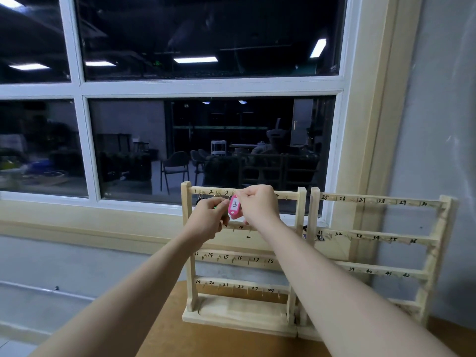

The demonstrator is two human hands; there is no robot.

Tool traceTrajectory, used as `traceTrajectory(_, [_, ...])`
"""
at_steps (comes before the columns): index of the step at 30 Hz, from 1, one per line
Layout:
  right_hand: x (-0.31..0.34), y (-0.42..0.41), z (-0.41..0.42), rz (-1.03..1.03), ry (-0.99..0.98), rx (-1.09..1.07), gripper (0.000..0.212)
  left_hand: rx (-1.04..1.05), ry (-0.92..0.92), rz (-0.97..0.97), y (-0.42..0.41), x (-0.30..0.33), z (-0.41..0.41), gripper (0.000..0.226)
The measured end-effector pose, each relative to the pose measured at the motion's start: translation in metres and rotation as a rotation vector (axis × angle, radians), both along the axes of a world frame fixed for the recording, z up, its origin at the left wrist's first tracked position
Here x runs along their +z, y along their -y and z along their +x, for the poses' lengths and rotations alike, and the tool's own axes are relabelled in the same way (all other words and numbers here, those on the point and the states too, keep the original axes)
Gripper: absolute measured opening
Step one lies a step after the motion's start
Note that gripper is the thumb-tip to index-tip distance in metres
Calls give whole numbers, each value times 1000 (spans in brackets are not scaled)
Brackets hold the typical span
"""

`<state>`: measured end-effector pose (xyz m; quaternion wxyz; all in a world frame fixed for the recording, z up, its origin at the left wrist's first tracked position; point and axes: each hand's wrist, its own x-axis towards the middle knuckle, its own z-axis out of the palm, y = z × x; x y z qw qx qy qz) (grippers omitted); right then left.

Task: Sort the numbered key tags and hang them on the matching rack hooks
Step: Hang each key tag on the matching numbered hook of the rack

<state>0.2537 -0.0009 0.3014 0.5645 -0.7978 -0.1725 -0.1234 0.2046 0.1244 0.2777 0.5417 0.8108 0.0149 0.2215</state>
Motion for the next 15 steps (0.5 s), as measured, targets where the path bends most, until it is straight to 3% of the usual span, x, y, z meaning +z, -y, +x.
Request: traceTrajectory(15, [5,-16,10,-265,82,-261,17,-44,53,3,2,-11,-1,22])
